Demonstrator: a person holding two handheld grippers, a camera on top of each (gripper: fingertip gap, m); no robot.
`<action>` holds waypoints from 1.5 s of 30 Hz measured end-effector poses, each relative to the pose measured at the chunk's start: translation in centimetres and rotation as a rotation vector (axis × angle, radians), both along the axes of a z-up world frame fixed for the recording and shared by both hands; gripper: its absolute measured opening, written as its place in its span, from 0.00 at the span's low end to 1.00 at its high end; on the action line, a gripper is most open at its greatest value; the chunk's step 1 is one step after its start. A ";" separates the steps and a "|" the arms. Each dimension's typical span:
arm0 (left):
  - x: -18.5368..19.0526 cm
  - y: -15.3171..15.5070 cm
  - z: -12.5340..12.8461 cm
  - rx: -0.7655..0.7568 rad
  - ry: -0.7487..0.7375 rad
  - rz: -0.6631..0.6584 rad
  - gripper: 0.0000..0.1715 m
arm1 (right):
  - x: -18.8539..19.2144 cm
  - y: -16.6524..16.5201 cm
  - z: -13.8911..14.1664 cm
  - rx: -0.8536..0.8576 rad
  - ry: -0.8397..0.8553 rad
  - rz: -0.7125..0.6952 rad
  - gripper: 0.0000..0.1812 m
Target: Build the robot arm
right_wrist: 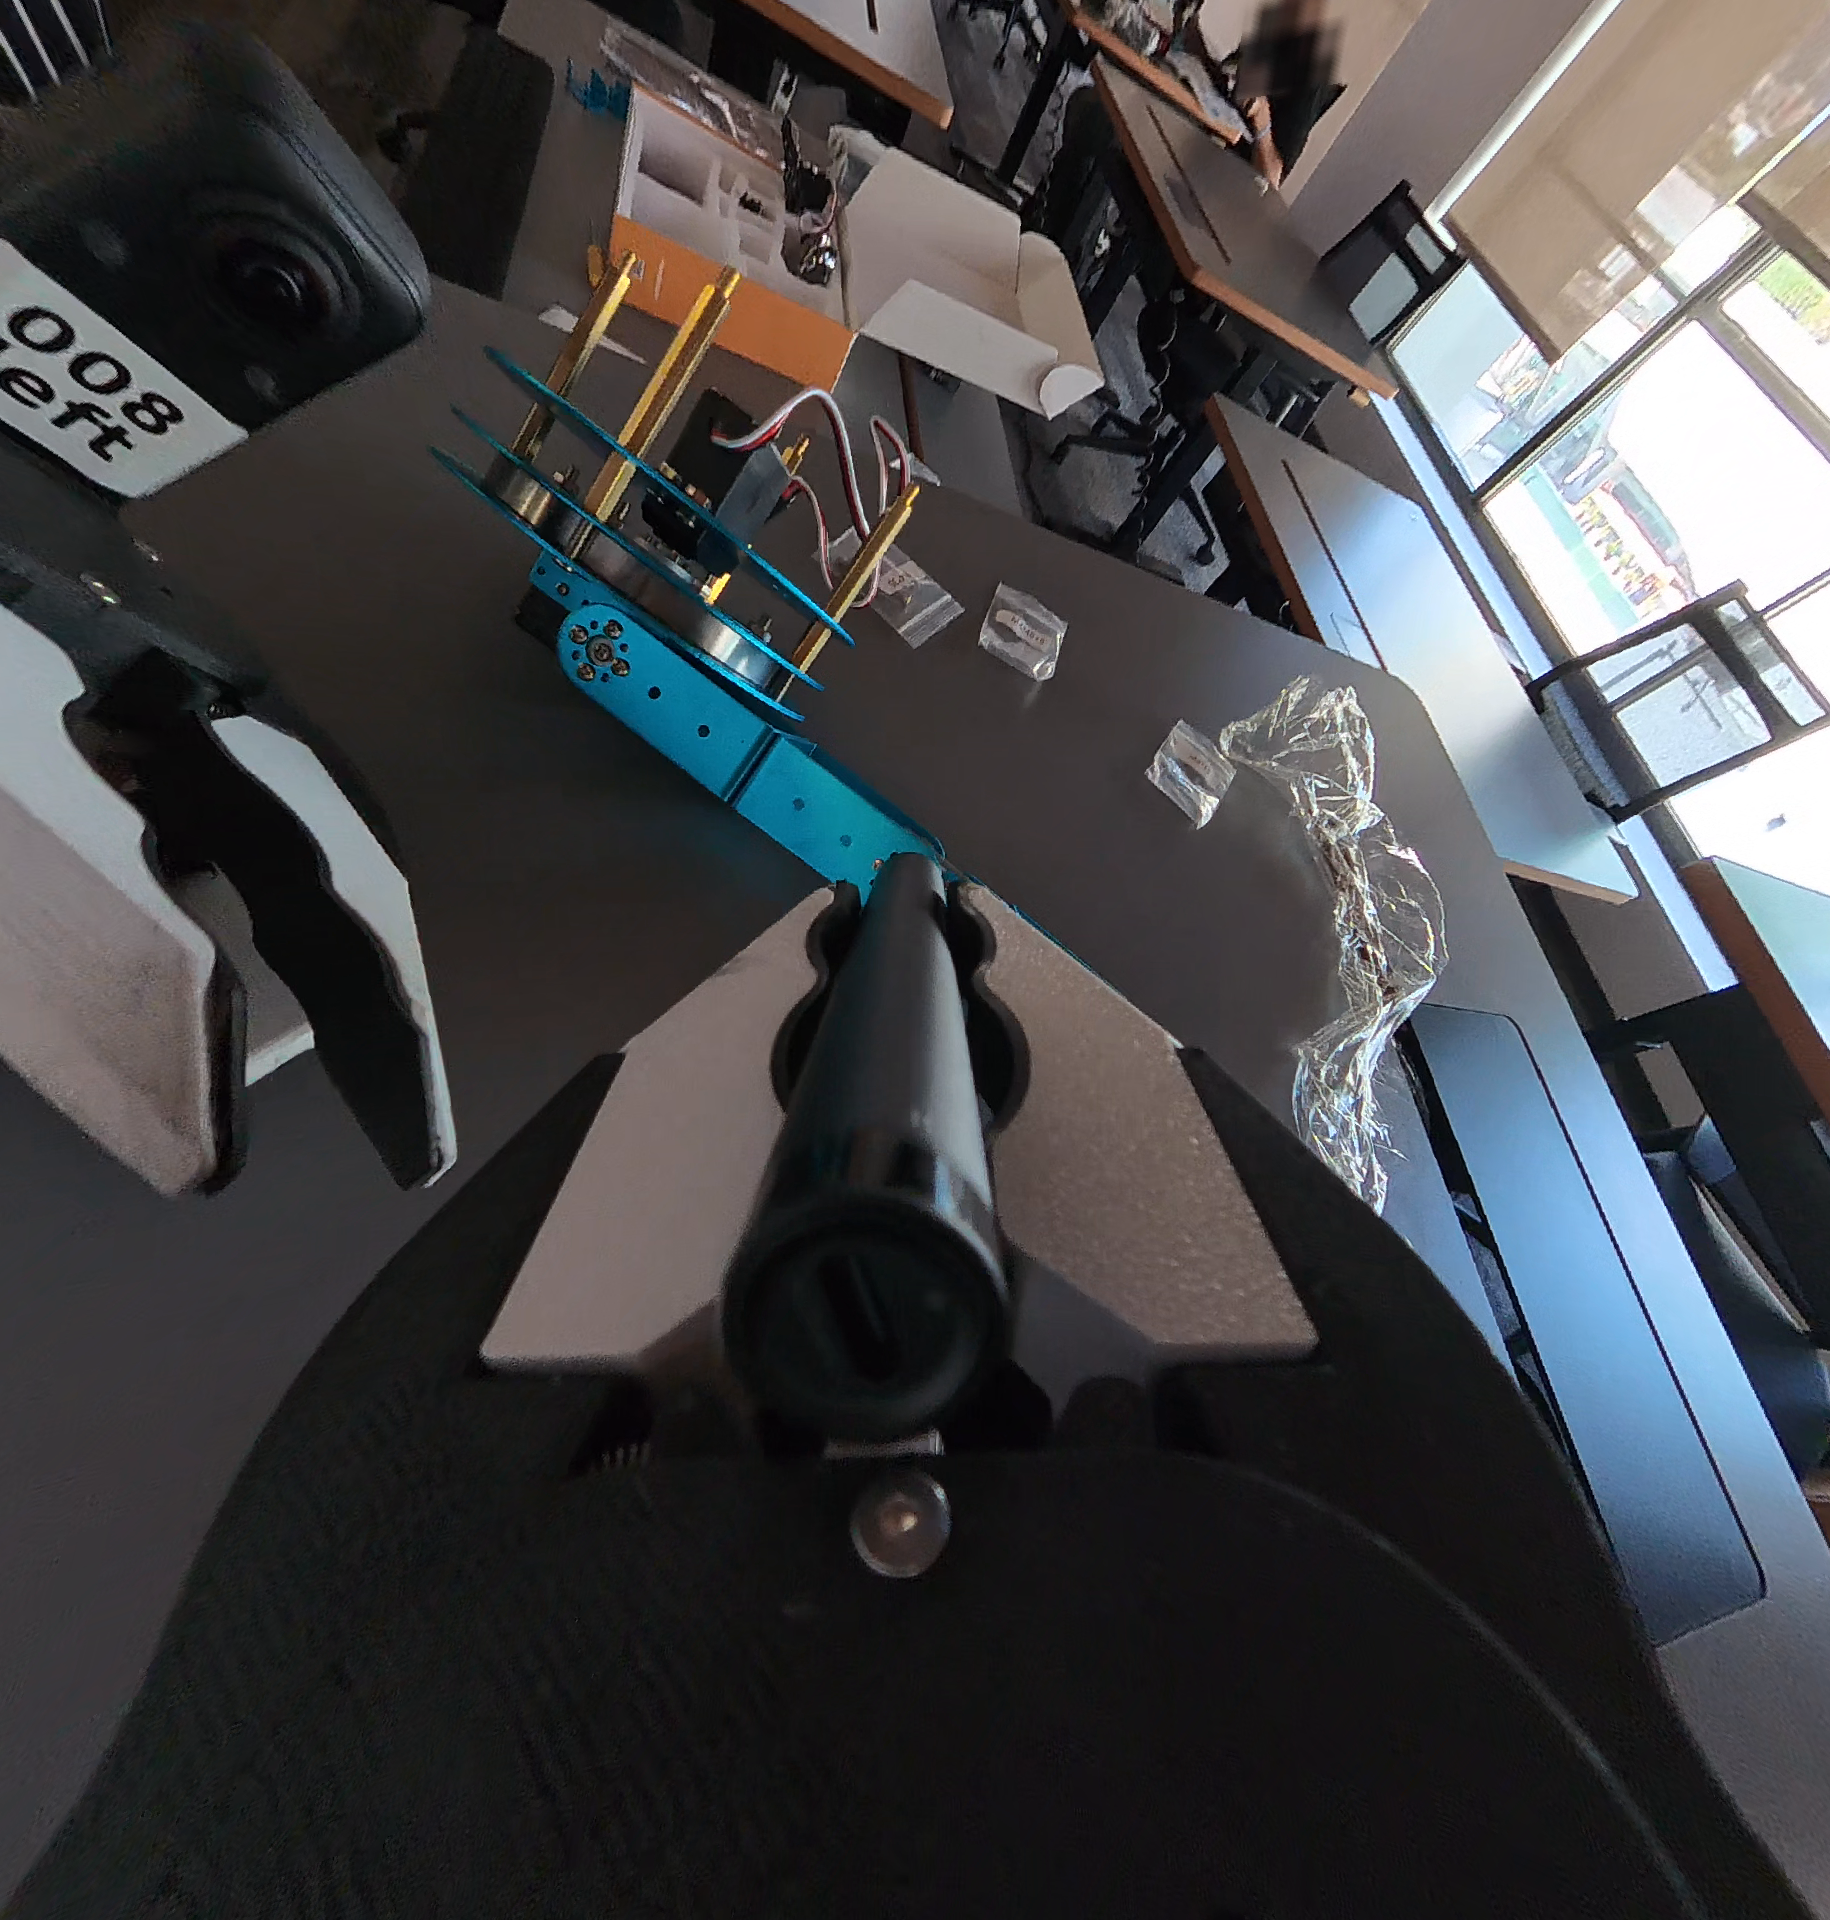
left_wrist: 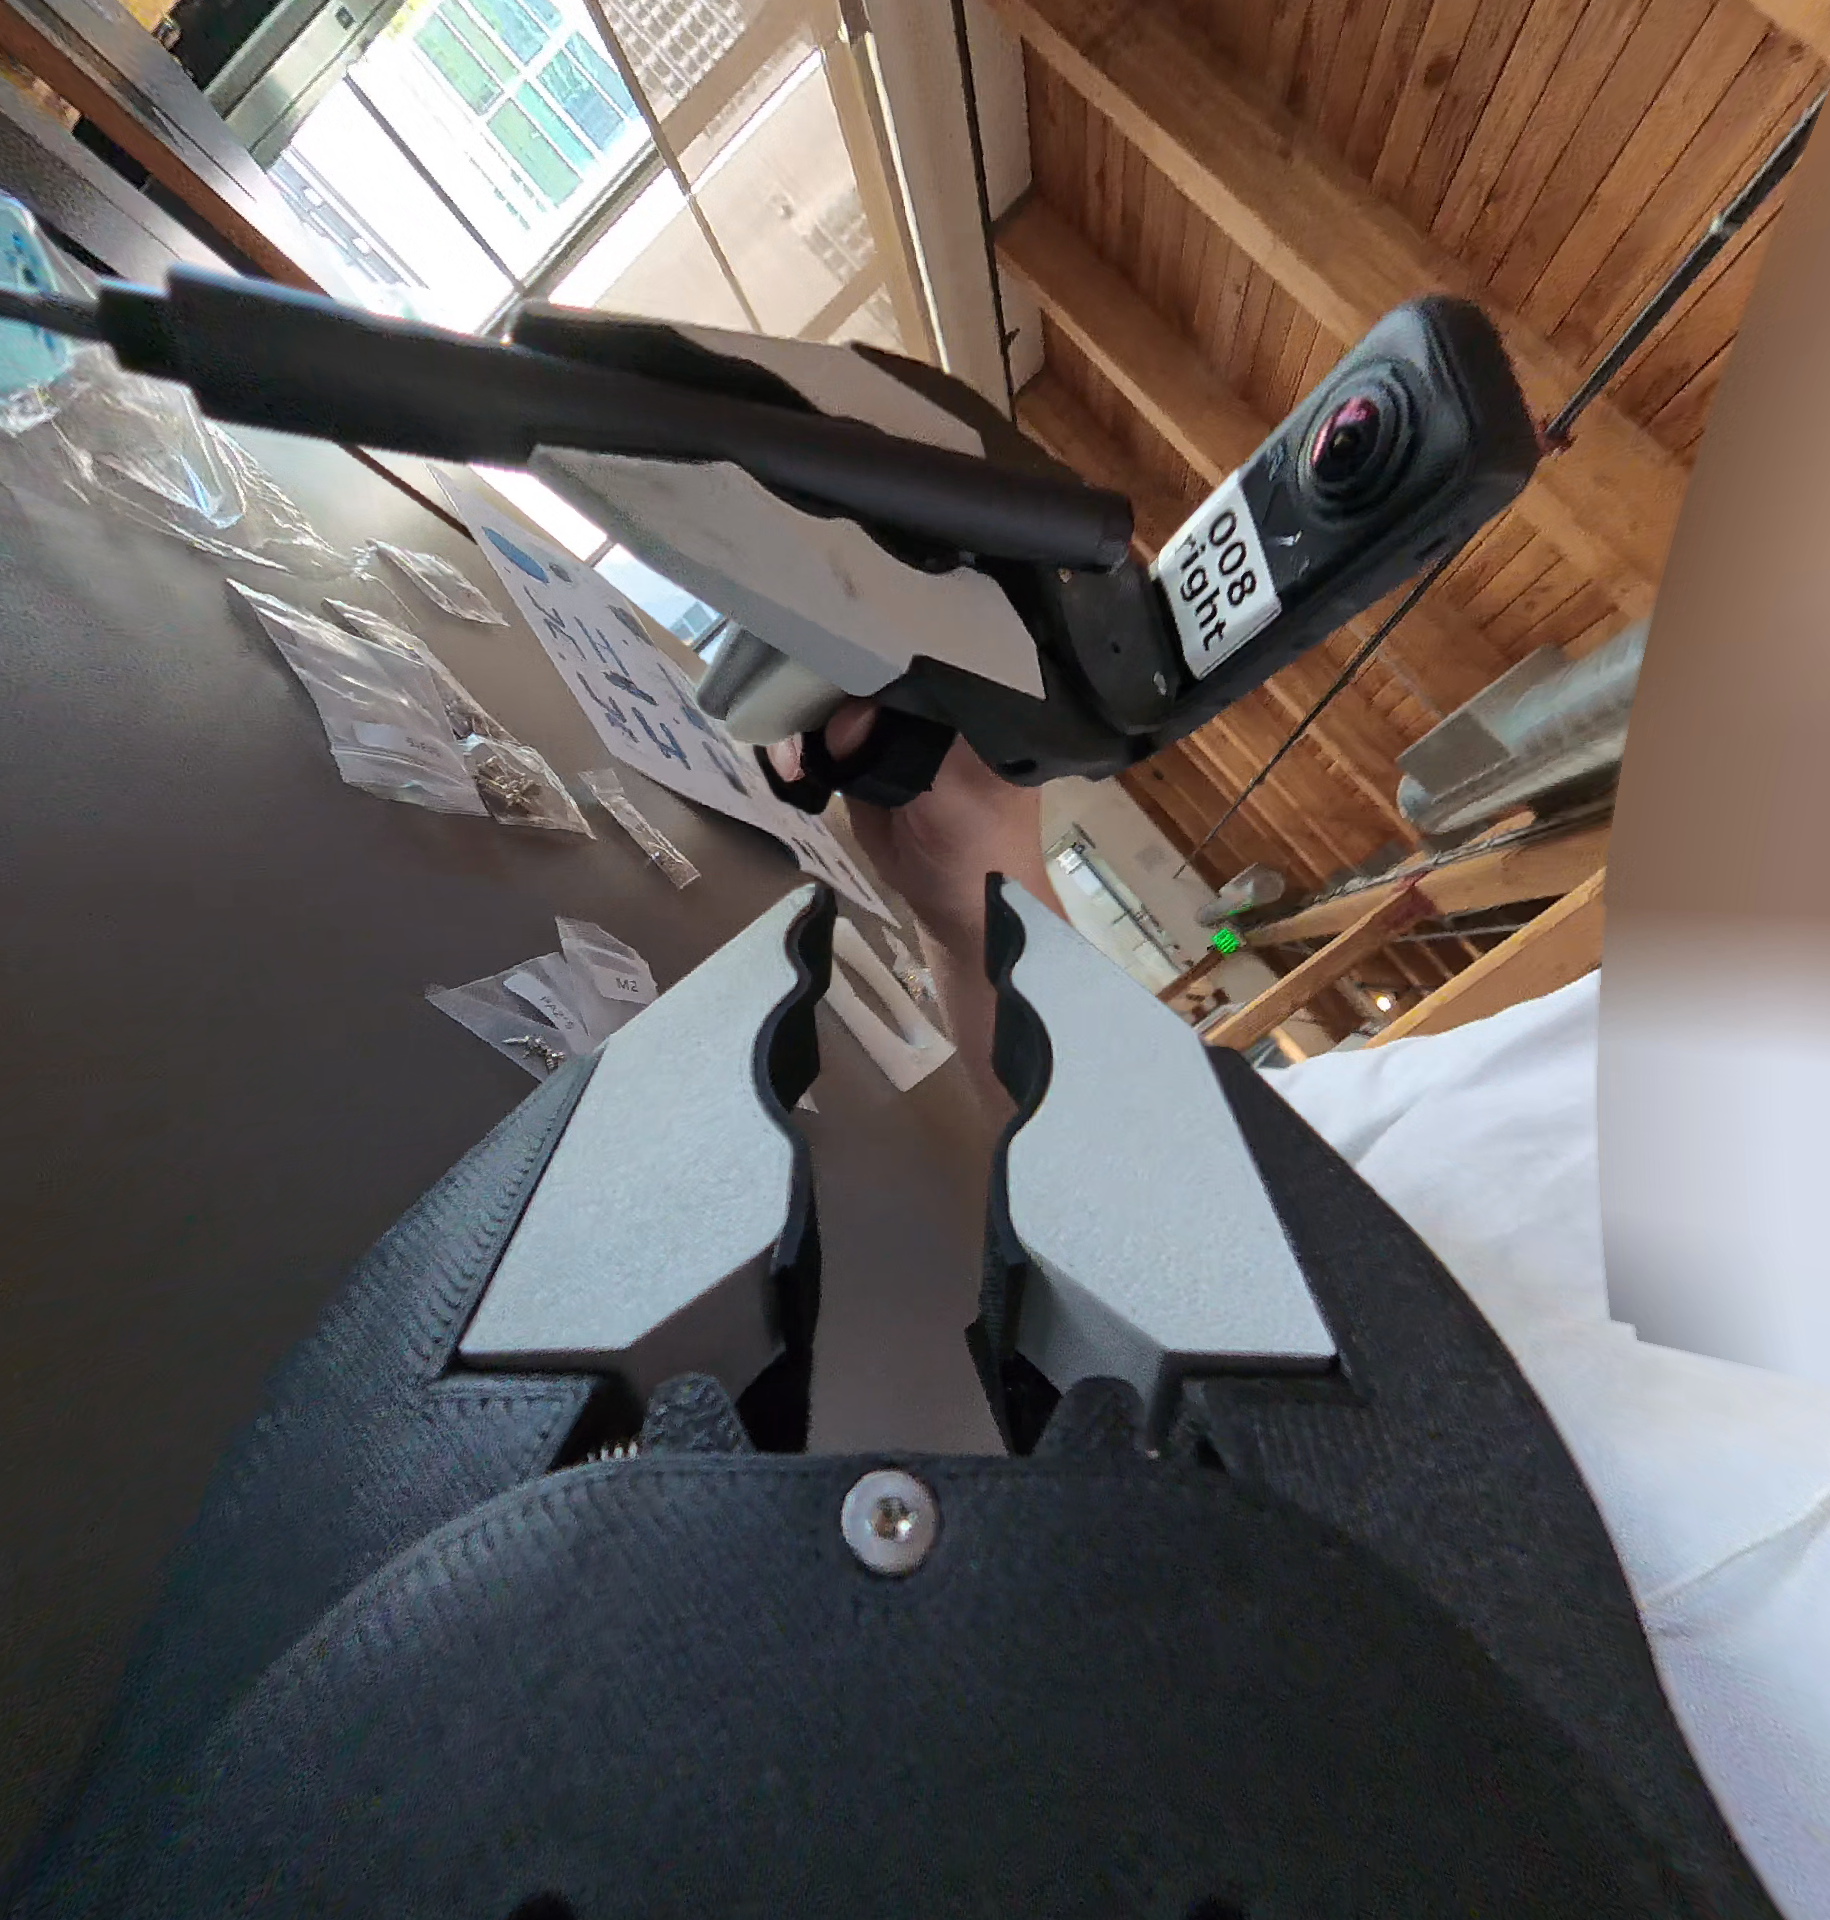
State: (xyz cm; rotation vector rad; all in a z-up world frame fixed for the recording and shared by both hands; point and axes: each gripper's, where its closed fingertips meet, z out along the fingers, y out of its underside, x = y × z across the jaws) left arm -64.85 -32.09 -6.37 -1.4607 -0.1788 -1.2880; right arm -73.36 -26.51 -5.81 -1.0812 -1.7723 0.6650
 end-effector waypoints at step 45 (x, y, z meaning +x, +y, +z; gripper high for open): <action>-11.9 4.7 2.0 0.308 1.364 -0.756 0.18 | -0.3 0.5 0.2 -0.499 0.011 -0.591 0.10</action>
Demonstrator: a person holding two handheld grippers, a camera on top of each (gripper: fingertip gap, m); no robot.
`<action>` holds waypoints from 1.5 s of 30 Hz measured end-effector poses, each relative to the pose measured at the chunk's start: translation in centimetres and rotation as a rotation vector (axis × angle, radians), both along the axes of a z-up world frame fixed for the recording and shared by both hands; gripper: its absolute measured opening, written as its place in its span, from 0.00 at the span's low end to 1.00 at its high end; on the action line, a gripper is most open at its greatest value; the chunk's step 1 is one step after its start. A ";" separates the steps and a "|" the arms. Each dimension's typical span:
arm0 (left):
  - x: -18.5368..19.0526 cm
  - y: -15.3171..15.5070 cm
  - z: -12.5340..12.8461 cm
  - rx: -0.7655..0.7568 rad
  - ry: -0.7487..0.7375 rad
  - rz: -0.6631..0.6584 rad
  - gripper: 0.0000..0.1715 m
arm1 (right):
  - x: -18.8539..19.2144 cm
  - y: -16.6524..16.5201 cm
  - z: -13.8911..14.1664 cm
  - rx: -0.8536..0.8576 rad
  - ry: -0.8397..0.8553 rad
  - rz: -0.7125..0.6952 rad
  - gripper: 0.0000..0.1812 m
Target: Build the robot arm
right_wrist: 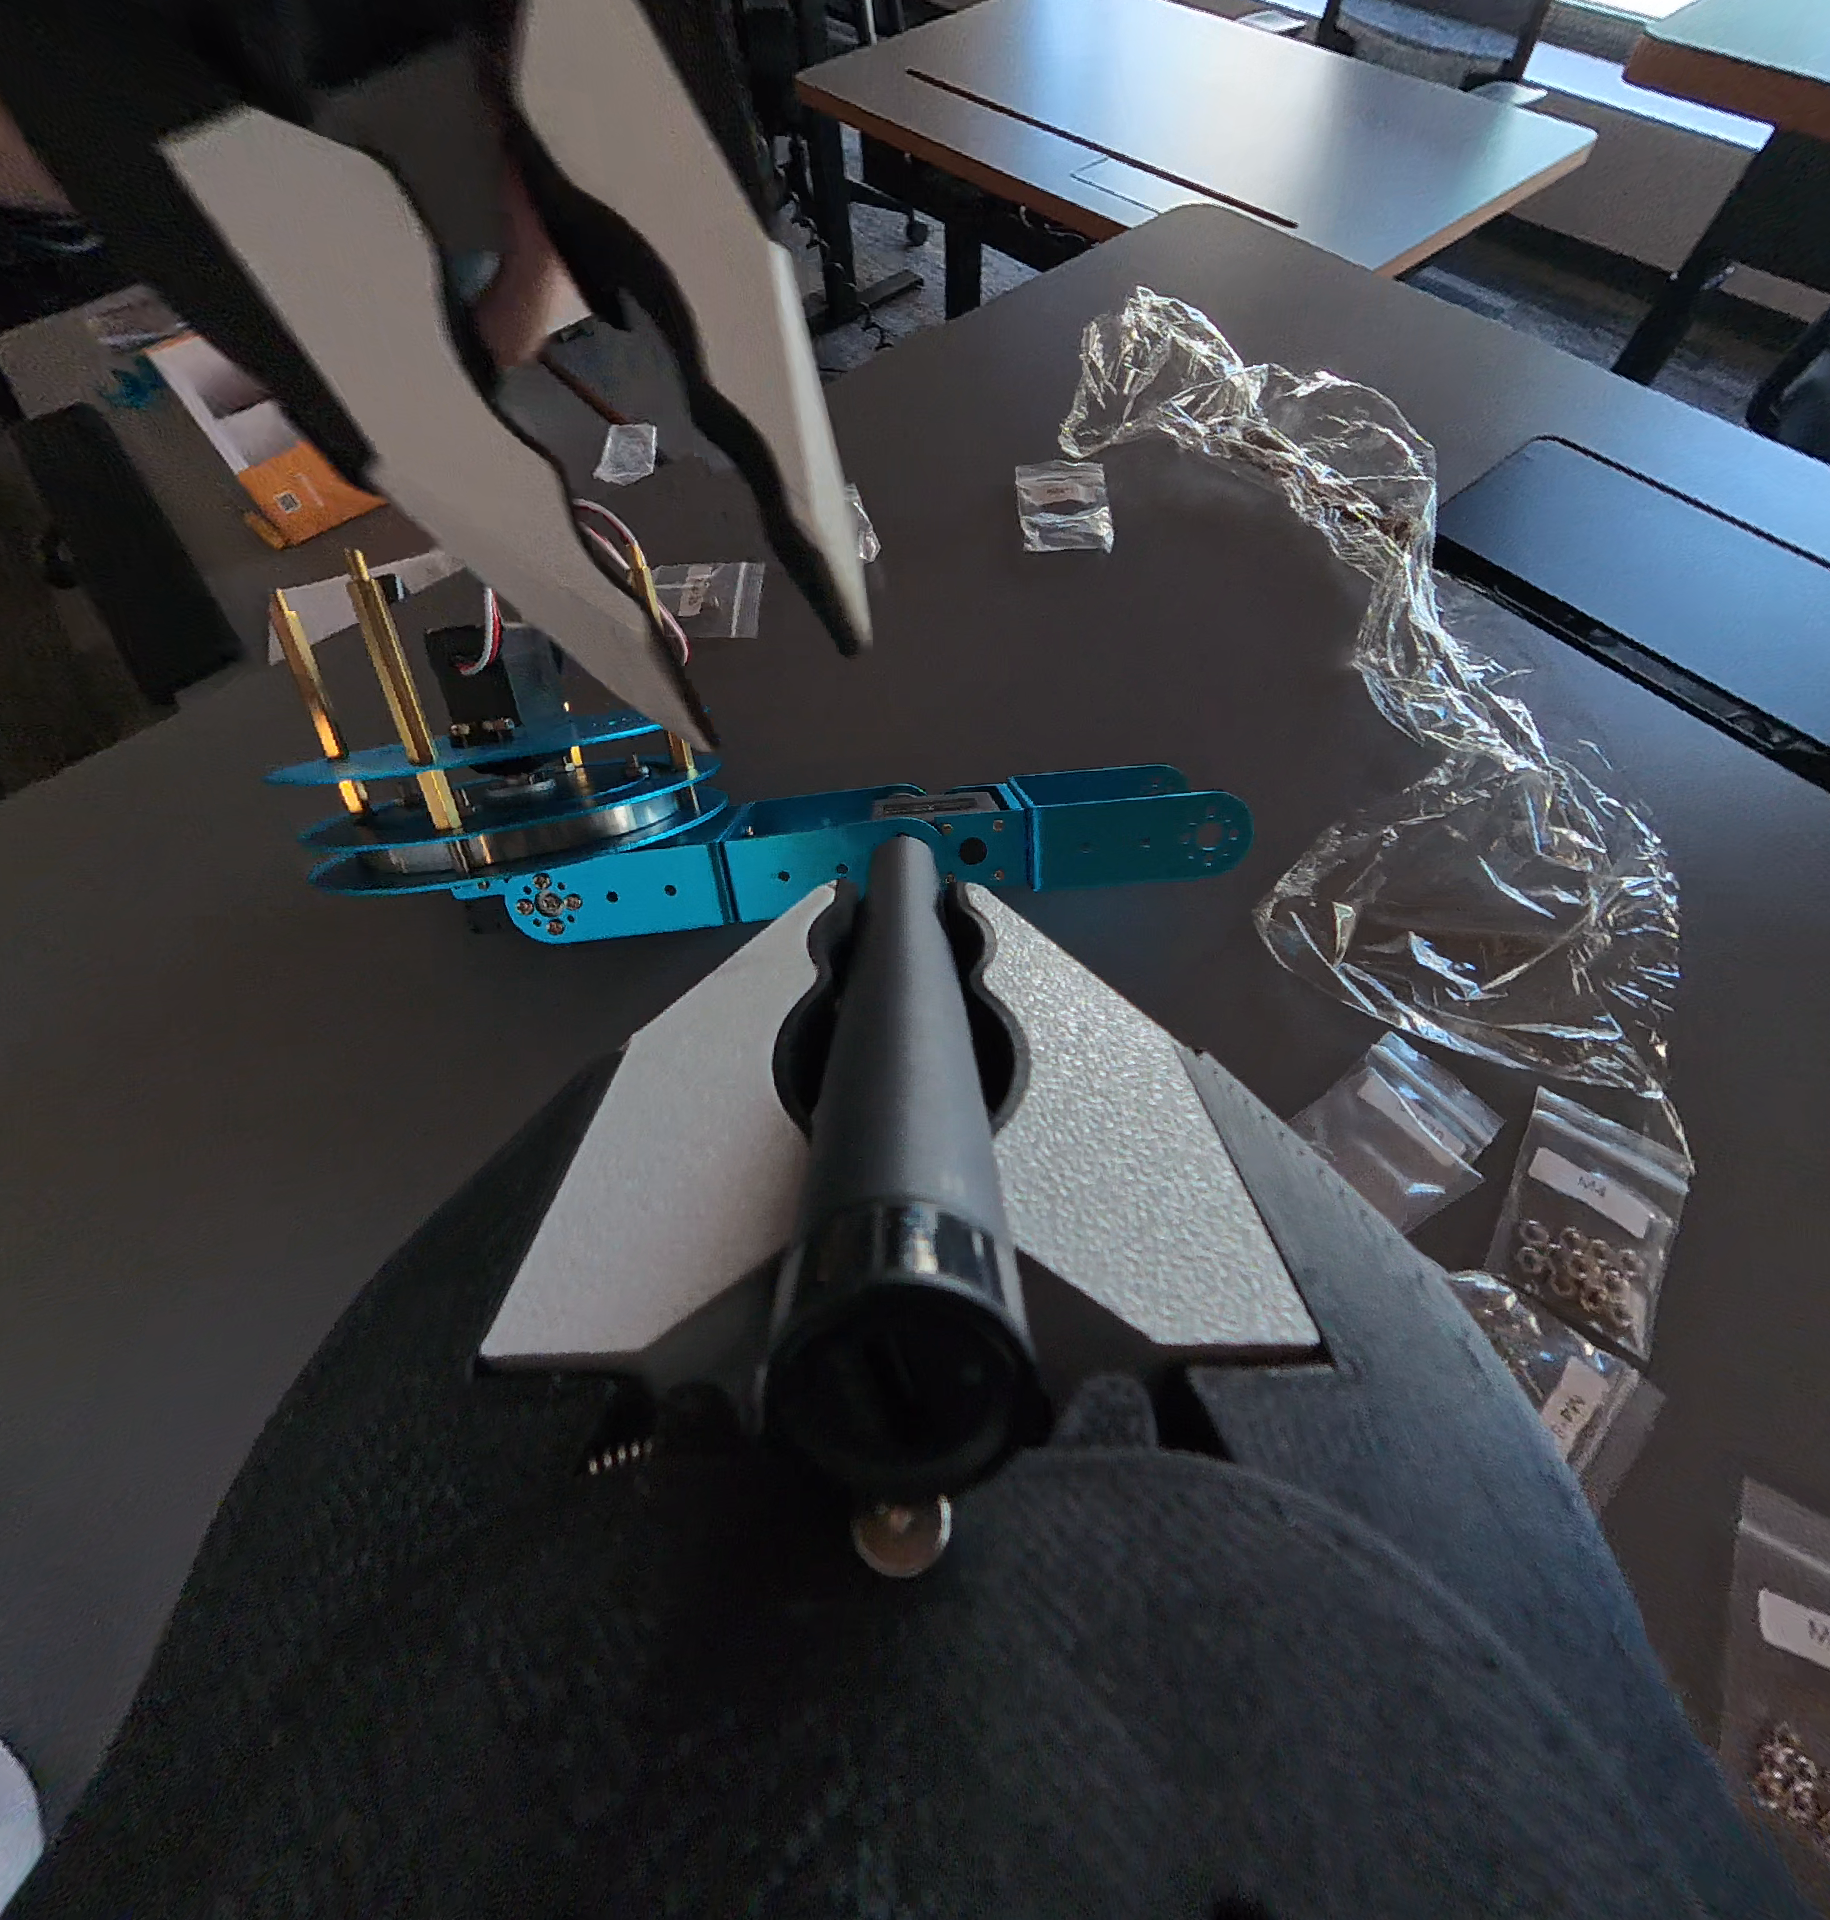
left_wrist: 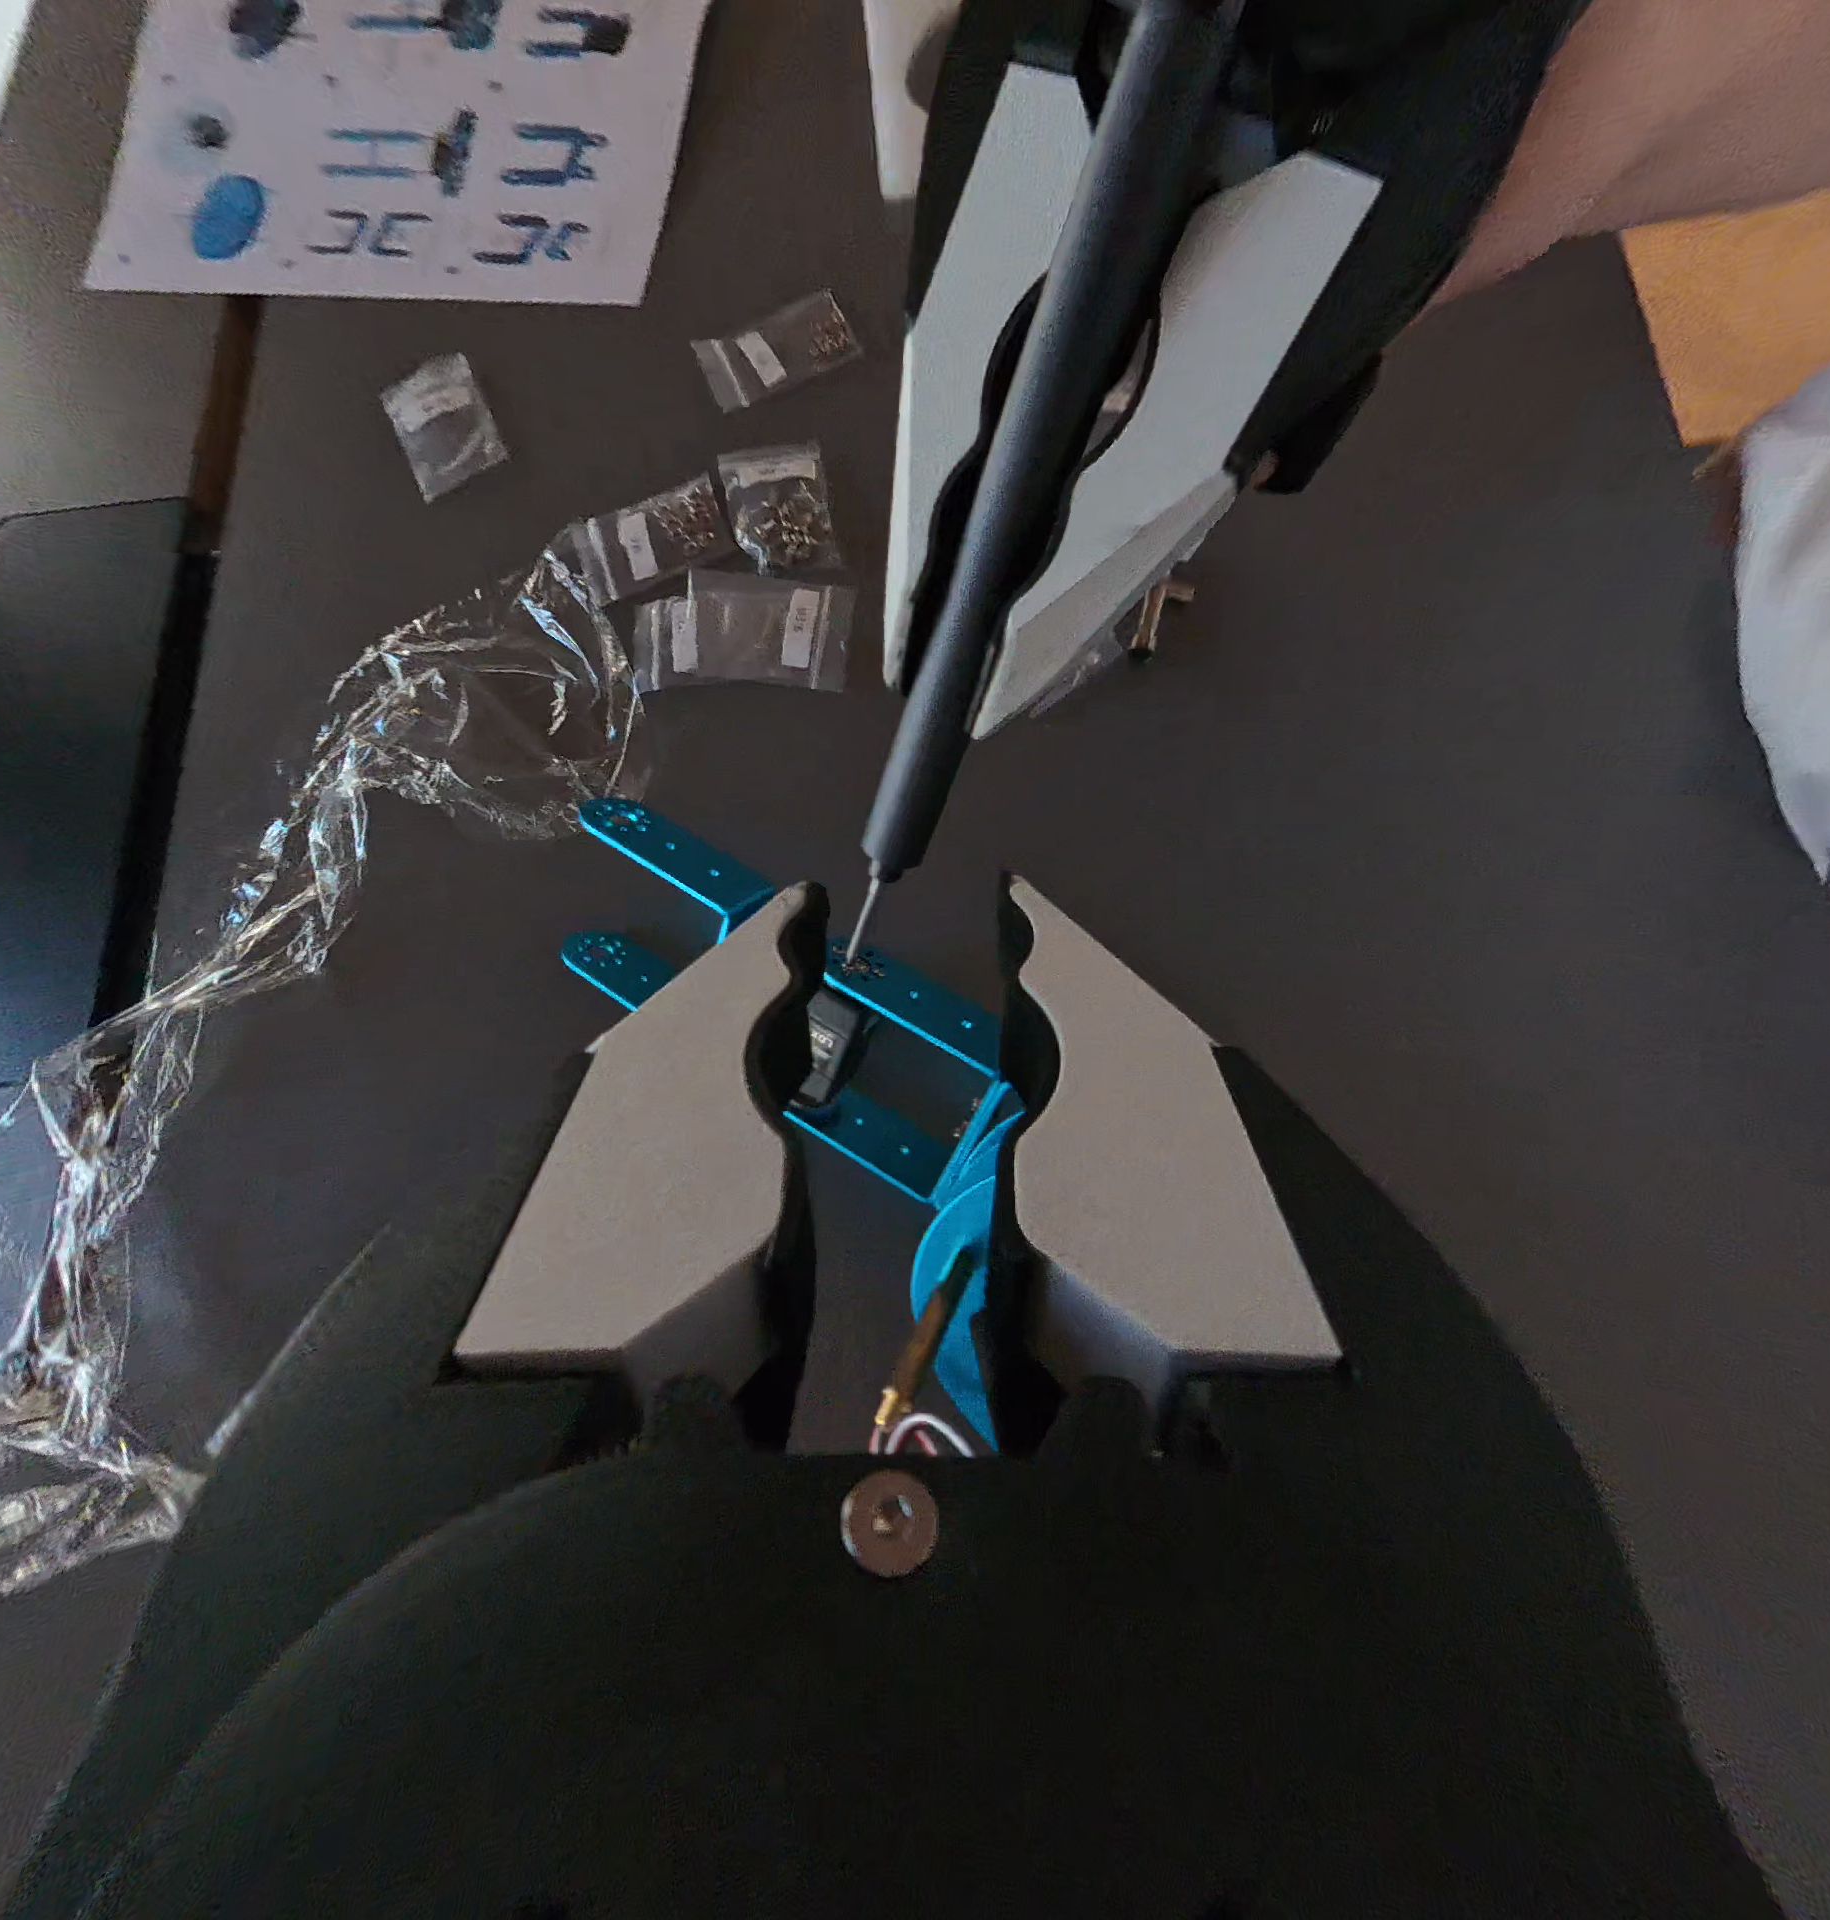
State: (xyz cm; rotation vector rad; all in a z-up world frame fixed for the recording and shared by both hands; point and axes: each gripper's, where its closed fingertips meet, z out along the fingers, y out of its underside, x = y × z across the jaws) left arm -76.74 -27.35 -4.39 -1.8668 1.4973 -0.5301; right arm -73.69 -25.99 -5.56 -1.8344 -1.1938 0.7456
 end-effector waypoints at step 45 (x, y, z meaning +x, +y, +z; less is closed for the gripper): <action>3.3 2.9 -4.5 -0.136 -0.091 -0.382 0.09 | 3.5 1.5 2.1 0.180 -0.074 0.294 0.26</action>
